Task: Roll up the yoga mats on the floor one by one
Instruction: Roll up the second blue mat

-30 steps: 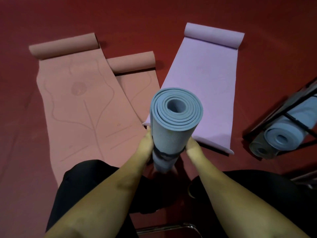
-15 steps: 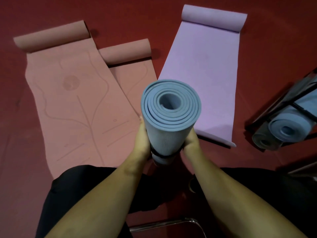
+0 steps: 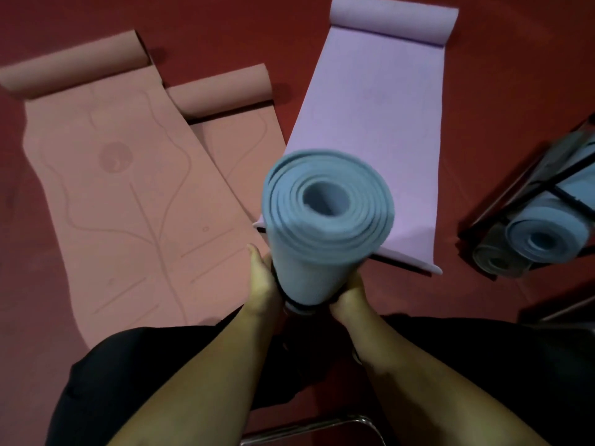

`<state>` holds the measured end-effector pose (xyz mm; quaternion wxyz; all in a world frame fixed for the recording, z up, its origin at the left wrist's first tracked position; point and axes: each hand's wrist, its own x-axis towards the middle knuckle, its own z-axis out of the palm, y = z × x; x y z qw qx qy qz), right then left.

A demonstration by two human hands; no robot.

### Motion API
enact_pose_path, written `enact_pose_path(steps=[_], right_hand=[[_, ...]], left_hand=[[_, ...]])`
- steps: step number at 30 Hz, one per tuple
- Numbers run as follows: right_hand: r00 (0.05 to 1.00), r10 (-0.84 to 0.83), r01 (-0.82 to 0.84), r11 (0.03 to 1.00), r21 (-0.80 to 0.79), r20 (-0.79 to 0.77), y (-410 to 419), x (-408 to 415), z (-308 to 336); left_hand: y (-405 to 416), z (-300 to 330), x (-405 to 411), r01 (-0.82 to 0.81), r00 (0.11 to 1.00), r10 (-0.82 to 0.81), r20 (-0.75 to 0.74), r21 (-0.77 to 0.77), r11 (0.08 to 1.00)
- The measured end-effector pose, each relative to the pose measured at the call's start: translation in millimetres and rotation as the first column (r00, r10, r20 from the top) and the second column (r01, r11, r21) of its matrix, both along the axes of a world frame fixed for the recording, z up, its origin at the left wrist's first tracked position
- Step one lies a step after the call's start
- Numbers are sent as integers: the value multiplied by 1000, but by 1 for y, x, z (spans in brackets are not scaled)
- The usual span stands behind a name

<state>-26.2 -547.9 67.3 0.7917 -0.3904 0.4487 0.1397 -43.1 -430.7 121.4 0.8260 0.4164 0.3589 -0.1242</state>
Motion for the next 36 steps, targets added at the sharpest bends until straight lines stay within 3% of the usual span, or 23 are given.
enact_pose_path(steps=[2,5,9,11,13,14,16,18,21,26,30,36], right_hand=[[1000,11,-11,998,60,4,-9,8,10],[999,31,-33,992,120,23,-27,31,60],[999,44,-40,982,185,-15,-71,59,118],[996,91,-88,979,184,-9,-96,55,149],[989,145,-150,974,171,37,-120,39,171],[980,190,-198,966,163,68,-126,31,178],[960,267,-277,952,133,87,-134,13,184],[960,276,-280,955,99,54,-135,-2,190],[976,219,-219,973,71,10,-147,-25,196],[995,99,-97,991,90,-15,-165,-56,193],[1000,15,-11,992,129,-27,-191,-69,183],[998,-22,28,990,136,-51,-227,-62,165]], left_hand=[[-3,8,20,11,998,-9,-60,28,1000],[-3,31,58,107,991,-88,-105,199,974],[-4,82,73,348,906,-412,97,386,855],[-12,101,68,429,795,-598,103,602,674],[-23,115,54,427,574,-817,59,830,359],[-27,119,48,381,494,-868,51,885,269],[-43,132,42,366,423,-905,55,903,226],[-57,143,40,409,420,-907,20,889,208],[-76,148,38,478,388,-917,-88,870,119],[-117,151,37,610,256,-946,-199,792,-2],[-158,143,43,642,130,-945,-301,752,-152],[-210,135,56,652,25,-945,-327,722,-233]])
